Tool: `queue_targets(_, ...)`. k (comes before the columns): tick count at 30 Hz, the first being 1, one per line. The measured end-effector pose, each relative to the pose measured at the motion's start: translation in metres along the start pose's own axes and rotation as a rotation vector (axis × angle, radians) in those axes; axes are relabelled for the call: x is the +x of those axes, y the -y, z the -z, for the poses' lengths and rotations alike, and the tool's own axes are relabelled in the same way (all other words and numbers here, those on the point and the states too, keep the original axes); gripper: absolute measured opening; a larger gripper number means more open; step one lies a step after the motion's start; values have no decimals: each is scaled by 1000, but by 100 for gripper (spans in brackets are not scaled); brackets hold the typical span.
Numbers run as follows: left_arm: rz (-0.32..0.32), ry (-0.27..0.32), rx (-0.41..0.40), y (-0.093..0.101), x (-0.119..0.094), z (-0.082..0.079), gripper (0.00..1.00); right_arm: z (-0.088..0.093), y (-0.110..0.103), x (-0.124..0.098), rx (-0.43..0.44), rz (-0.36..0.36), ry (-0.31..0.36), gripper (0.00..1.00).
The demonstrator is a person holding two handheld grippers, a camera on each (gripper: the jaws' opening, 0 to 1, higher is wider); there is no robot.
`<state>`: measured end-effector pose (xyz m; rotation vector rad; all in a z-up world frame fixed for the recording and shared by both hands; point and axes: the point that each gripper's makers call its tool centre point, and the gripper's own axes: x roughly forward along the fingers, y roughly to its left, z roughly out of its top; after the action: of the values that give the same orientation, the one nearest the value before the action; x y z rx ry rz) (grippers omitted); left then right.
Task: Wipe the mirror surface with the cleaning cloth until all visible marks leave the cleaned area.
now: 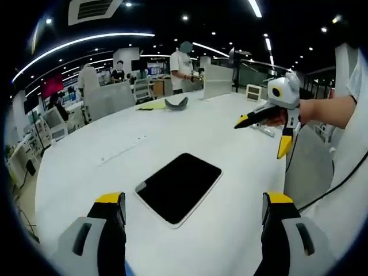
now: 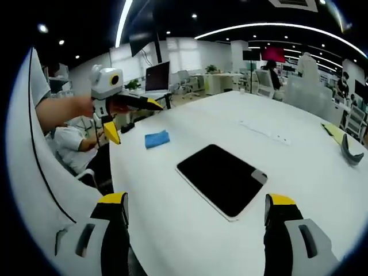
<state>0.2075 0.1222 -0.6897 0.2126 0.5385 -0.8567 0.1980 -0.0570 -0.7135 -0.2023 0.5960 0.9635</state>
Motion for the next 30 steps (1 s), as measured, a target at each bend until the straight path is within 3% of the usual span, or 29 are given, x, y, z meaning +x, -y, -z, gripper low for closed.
queue_targets(9, -29, 29, -26, -7, -6, -4, 100, -9, -4, 7, 23, -19, 30, 99)
queue_targets(25, -29, -1, -17, -4, 0, -1, 100, -7, -3, 11, 19, -36, 29, 98)
queue_targets(30, -26, -7, -15, -3, 0, 0, 100, -10, 1, 9, 24, -15, 57, 97)
